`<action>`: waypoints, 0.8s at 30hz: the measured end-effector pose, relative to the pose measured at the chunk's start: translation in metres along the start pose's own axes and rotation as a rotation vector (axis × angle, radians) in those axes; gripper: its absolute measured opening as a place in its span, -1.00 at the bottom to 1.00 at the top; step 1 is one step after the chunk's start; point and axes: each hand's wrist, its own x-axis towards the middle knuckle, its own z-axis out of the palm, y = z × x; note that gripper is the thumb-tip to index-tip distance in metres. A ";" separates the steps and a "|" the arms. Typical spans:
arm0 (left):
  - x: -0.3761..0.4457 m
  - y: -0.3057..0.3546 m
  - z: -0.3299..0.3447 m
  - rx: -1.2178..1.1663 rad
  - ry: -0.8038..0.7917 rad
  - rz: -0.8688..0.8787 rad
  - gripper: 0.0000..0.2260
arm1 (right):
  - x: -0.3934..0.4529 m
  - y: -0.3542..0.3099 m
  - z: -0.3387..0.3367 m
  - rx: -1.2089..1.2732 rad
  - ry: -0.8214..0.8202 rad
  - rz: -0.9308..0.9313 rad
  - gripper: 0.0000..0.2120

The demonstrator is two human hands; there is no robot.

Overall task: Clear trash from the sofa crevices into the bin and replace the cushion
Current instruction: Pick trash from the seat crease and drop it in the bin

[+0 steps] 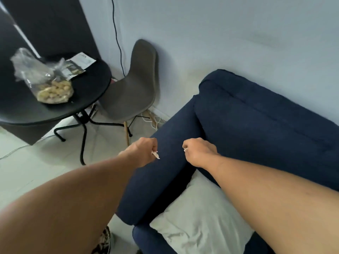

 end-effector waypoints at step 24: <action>-0.261 -0.287 0.093 -0.192 0.030 -0.533 -0.81 | -0.037 -0.324 0.154 -0.197 -0.294 -0.457 -0.75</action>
